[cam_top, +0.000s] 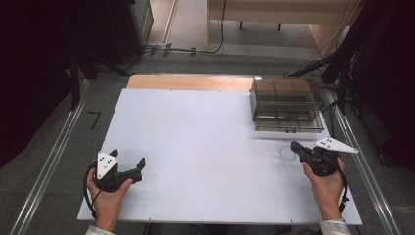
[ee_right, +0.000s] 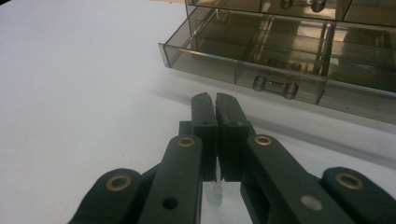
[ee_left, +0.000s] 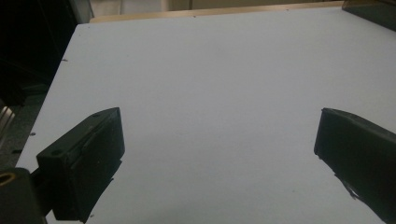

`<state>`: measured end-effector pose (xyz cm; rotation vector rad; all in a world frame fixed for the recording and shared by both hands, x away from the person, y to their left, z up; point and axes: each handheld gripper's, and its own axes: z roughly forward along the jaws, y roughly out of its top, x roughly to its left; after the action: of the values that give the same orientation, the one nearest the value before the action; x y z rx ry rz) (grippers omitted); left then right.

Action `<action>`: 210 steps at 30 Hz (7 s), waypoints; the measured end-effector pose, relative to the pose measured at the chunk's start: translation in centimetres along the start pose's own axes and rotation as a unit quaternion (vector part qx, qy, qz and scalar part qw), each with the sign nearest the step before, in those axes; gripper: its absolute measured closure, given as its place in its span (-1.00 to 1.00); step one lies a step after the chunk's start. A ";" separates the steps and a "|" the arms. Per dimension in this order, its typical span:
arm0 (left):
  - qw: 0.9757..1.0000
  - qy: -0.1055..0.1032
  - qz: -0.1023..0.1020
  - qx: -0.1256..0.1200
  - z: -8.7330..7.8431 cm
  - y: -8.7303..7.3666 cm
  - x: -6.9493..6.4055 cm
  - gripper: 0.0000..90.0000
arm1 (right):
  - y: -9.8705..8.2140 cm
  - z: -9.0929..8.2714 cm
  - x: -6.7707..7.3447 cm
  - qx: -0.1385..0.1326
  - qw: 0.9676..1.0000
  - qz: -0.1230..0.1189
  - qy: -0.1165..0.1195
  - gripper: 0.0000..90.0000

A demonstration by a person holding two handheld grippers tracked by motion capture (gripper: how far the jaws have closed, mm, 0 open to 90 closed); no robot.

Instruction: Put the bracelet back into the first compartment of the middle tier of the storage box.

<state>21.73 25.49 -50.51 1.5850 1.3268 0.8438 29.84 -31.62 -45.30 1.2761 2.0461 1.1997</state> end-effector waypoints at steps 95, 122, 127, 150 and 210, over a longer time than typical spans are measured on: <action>1.000 -0.006 -0.006 -0.002 0.0 -0.1 0.1 -0.96 | 8.3 5.8 0.0 -0.061 0.997 0.027 -0.025 0.90; 1.000 -0.010 -0.007 -0.003 -0.1 0.0 0.0 -0.96 | 7.6 9.3 0.2 -0.027 0.999 0.030 -0.029 0.90; 1.000 -0.010 -0.007 -0.003 -0.1 0.0 0.0 -0.96 | 7.4 9.5 0.1 -0.020 0.999 0.028 -0.035 0.90; 1.000 -0.010 -0.007 -0.001 -0.1 -0.1 0.0 -0.96 | 6.4 10.6 -0.1 0.027 0.998 -0.005 -0.056 0.89; 1.000 -0.006 -0.001 0.001 0.1 -0.1 -0.1 -0.96 | 1.1 3.5 -1.6 0.008 0.999 0.008 -0.048 -0.58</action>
<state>21.75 25.34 -50.58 1.5883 1.3214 0.8312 33.63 -31.28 -46.32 1.3341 1.9848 1.1098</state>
